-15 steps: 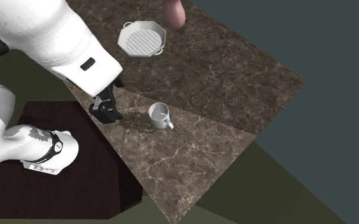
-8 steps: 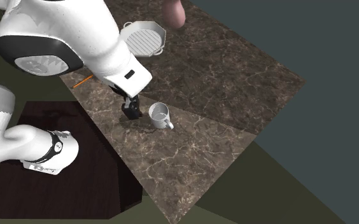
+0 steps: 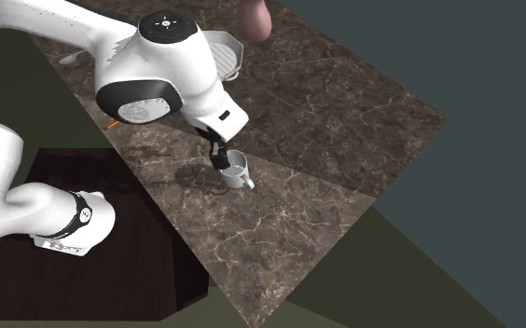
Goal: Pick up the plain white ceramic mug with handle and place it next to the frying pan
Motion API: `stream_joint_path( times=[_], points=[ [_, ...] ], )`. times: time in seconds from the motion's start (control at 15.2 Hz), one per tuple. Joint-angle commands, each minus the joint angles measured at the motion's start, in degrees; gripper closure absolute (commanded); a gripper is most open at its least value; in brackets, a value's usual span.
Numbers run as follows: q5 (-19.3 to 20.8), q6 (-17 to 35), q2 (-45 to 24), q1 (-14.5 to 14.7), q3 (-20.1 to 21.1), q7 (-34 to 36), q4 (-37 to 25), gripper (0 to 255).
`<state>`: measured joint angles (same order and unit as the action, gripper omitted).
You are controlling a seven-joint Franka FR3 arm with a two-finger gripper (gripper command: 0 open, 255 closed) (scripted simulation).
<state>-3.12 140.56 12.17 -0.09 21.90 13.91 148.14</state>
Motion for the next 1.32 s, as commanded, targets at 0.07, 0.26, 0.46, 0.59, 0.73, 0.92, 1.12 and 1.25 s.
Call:
stream_joint_path(
  times=[0.07, 0.26, 0.46, 0.59, 0.73, 0.92, 1.12, 1.25],
  points=[
    [4.49, 4.60, -7.02, -0.88, 2.14, 5.04, -1.83, 0],
    [6.41, 7.14, -9.46, -1.20, 2.17, 6.42, -1.51, 0],
    [8.71, 9.60, -12.03, -1.52, 2.11, 8.07, -1.33, 0],
    [10.09, 10.86, -13.42, -1.62, 1.97, 9.05, -1.30, 0],
    [10.08, 10.86, -13.42, -1.60, 1.95, 9.05, -1.30, 0],
    [10.09, 10.86, -13.42, -1.60, 1.95, 9.05, -1.30, 0],
    [10.08, 10.85, -13.42, -1.60, 1.95, 9.04, -1.30, 255],
    [10.08, 10.85, -13.42, -1.60, 1.95, 9.04, -1.30, 255]
  ],
)
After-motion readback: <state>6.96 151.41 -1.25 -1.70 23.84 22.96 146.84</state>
